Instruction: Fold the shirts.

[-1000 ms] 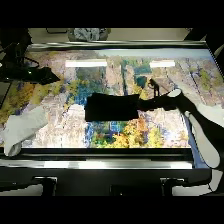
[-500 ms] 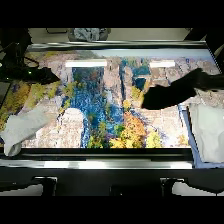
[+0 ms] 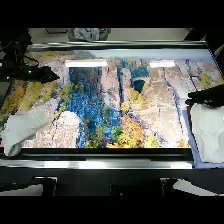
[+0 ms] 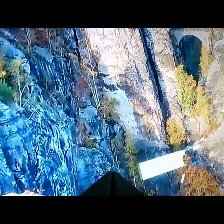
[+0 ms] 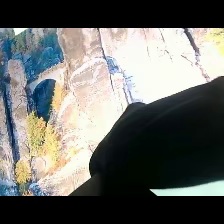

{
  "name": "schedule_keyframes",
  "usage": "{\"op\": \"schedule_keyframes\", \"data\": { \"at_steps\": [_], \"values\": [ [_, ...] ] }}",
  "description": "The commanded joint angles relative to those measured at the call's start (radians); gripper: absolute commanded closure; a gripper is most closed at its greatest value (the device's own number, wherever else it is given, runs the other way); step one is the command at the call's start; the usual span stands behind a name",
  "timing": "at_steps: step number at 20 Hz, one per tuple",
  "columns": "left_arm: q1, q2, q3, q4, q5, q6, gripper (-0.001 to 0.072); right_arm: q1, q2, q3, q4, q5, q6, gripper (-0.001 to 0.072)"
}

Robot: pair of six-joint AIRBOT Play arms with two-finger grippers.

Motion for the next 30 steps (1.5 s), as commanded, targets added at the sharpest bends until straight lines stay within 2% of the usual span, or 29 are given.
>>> {"op": "schedule_keyframes", "data": {
  "at_steps": [1, 3, 8, 11, 15, 19, 22, 23, 25, 28, 30],
  "values": [
    [0.0, 0.0, 0.0, 0.0, 0.004, 0.001, 0.0682, -0.075, 0.003, 0.027, -0.011, 0.13, 0.033, 0.067],
    [0.0, 0.0, 0.0, 0.0, 0.004, 0.004, 0.0683, -0.075, 0.006, 0.027, -0.061, 0.266, 0.016, 0.067],
    [0.0, 0.0, 0.0, 0.0, 0.005, 0.005, 0.0683, -0.074, 0.072, -0.027, -0.317, 0.269, 0.032, 0.0668],
    [0.0, 0.001, 0.0, 0.0, 0.003, 0.004, 0.0683, -0.074, 0.16, -0.266, -0.447, 0.269, 0.012, 0.0668],
    [0.0, 0.001, 0.0, -0.021, 0.005, 0.004, 0.0683, -0.075, 0.279, -0.617, -0.71, 0.256, -0.032, 0.0668],
    [0.0, 0.001, 0.0, -0.023, 0.004, 0.004, 0.0683, -0.075, 0.298, -0.783, -0.734, 0.136, -0.049, 0.0668],
    [0.0, 0.001, 0.0, -0.023, -0.001, 0.003, 0.0682, -0.075, 0.298, -0.806, -0.74, 0.079, -0.049, 0.0664],
    [0.0, 0.001, 0.0, -0.027, -0.001, 0.003, 0.0683, -0.075, 0.298, -0.806, -0.74, 0.074, -0.049, 0.0559],
    [0.0, 0.002, 0.001, -0.037, -0.008, 0.003, 0.0683, -0.074, 0.298, -0.794, -0.74, 0.044, -0.09, 0.0003],
    [0.0, 0.022, 0.003, -0.048, -0.019, 0.004, 0.0683, -0.074, 0.298, -0.644, -0.738, -0.039, -0.209, 0.0009],
    [0.003, 0.04, 0.037, -0.047, -0.022, 0.004, 0.0683, -0.072, 0.298, -0.448, -0.67, -0.238, -0.211, 0.0021]
  ]
}}
